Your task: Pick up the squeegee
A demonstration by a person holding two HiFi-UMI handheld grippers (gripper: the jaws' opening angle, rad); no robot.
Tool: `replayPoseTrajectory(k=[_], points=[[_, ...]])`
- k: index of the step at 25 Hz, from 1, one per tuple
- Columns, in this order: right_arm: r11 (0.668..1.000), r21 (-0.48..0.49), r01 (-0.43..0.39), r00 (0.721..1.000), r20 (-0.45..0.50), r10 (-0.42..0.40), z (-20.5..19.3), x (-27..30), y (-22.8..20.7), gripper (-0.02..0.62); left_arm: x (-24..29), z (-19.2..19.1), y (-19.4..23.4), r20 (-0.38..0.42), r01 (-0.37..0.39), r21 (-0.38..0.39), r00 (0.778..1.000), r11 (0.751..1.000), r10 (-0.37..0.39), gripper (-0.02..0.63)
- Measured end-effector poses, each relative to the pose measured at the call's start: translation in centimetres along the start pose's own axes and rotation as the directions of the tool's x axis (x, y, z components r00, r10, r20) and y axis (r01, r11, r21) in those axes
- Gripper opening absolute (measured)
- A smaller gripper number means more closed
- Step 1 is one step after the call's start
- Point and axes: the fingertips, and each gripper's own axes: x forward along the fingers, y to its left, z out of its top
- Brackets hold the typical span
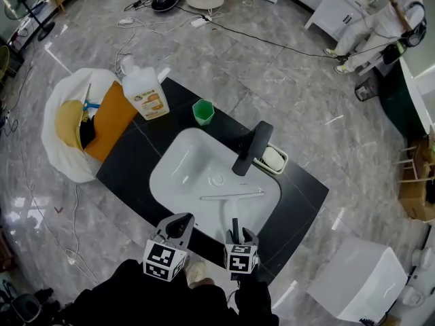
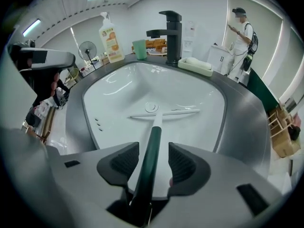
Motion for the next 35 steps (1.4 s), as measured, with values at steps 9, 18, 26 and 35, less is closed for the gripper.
replayPoseTrajectory(k=[9, 18, 26, 35], points=[[0.999, -0.047, 0.015, 0.995, -0.095, -0.019, -0.4, 1.0, -0.2, 0.183, 0.9, 0.1, 0.5, -0.006, -0.006, -0.011, 1.0, 1.0, 0.006, 0.031], [1.0, -0.025, 0.019, 0.994, -0.109, -0.022, -0.4, 1.0, -0.2, 0.118, 0.9, 0.2, 0.8, -0.006, -0.012, -0.016, 1.0, 1.0, 0.012, 0.031], [0.999, 0.014, 0.029, 0.995, -0.092, -0.028, -0.4, 1.0, -0.5, 0.108, 0.7, 0.1, 0.9, -0.003, -0.014, -0.017, 1.0, 1.0, 0.013, 0.031], [1.0, 0.017, 0.025, 0.996, -0.088, -0.024, -0.2, 1.2, -0.4, 0.107, 0.4, 0.1, 1.4, 0.004, -0.023, -0.022, 1.0, 1.0, 0.023, 0.031]])
